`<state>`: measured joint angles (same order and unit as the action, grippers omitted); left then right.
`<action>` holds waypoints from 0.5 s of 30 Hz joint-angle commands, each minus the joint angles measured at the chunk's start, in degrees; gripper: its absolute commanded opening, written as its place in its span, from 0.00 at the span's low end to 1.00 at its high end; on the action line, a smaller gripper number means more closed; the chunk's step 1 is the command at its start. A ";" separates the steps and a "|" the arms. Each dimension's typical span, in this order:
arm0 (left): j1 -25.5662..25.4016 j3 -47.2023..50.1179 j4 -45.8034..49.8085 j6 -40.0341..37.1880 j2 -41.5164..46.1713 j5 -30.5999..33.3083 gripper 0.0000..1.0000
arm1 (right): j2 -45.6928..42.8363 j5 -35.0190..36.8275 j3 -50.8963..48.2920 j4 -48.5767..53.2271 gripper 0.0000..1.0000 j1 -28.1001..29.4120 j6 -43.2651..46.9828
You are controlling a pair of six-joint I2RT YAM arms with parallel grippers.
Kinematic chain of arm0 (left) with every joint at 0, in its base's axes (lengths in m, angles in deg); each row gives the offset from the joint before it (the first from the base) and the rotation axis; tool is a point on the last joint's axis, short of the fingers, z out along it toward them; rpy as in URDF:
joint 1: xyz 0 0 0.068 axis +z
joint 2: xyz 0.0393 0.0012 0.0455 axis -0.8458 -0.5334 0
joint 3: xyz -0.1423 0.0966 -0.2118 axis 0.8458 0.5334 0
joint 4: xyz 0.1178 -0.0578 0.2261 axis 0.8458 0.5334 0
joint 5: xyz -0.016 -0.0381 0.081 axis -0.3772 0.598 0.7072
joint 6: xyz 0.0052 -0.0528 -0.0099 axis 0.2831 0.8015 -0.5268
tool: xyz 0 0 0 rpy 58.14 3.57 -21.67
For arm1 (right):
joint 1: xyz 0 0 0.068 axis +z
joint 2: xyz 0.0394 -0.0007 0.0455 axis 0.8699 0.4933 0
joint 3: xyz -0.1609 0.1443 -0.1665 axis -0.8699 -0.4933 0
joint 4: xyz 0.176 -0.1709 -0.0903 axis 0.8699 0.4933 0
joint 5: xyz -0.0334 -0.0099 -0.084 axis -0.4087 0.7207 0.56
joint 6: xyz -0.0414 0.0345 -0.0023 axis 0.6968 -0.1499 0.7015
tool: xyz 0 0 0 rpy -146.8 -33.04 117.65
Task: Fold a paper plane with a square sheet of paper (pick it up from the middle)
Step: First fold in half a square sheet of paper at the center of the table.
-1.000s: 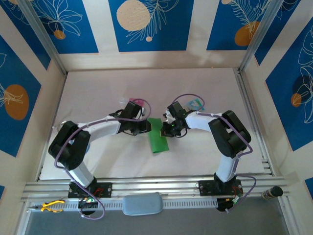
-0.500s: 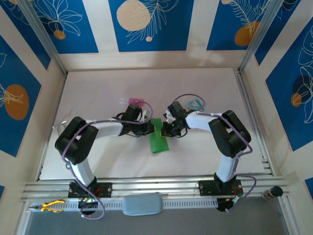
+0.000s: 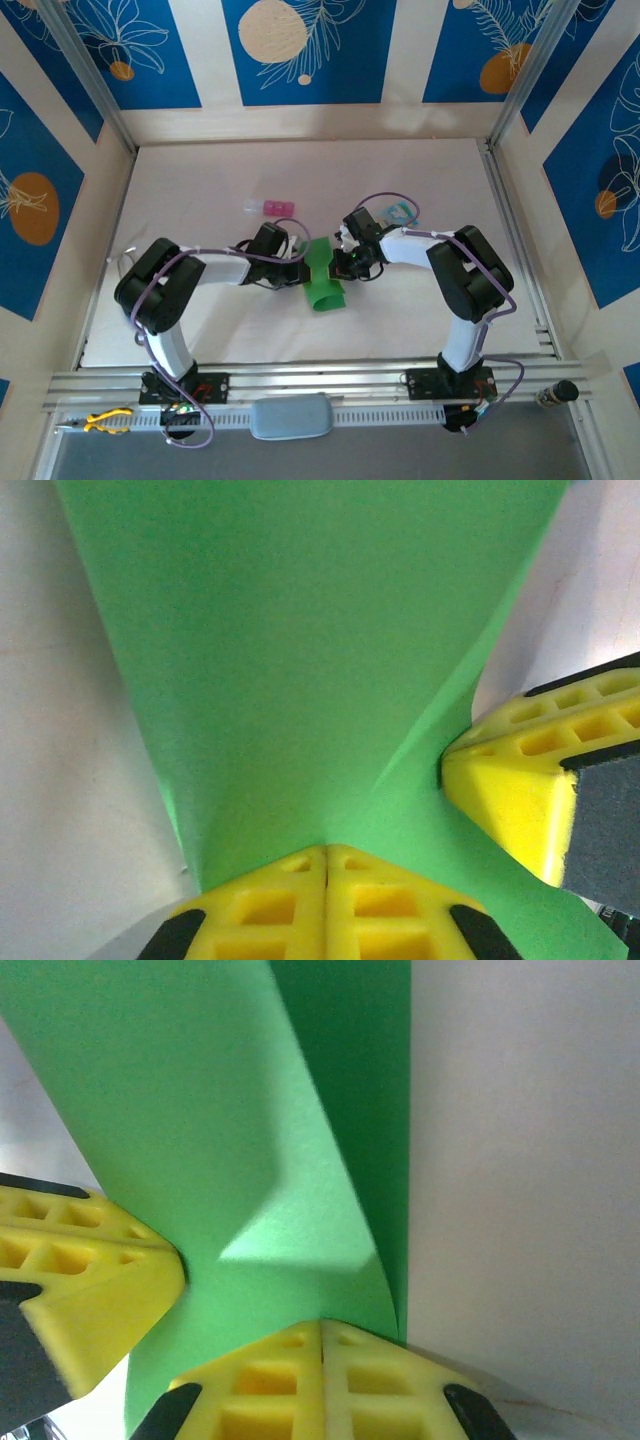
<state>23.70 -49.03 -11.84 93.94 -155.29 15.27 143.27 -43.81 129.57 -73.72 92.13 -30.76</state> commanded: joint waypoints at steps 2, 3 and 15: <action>0.31 1.94 2.97 -0.89 -0.06 2.54 0.02 | 3.07 5.51 -3.17 5.22 0.00 -0.48 -0.49; 0.32 1.55 3.21 -0.29 1.24 2.02 0.02 | 2.91 5.64 -3.17 5.36 0.00 -0.47 -0.57; -1.17 1.66 2.33 10.79 8.37 -1.56 0.00 | 3.07 5.68 -2.73 5.37 0.00 -0.44 -1.11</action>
<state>23.04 -48.64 -9.19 101.88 -146.53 15.16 143.25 -43.81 129.55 -73.78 92.13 -31.39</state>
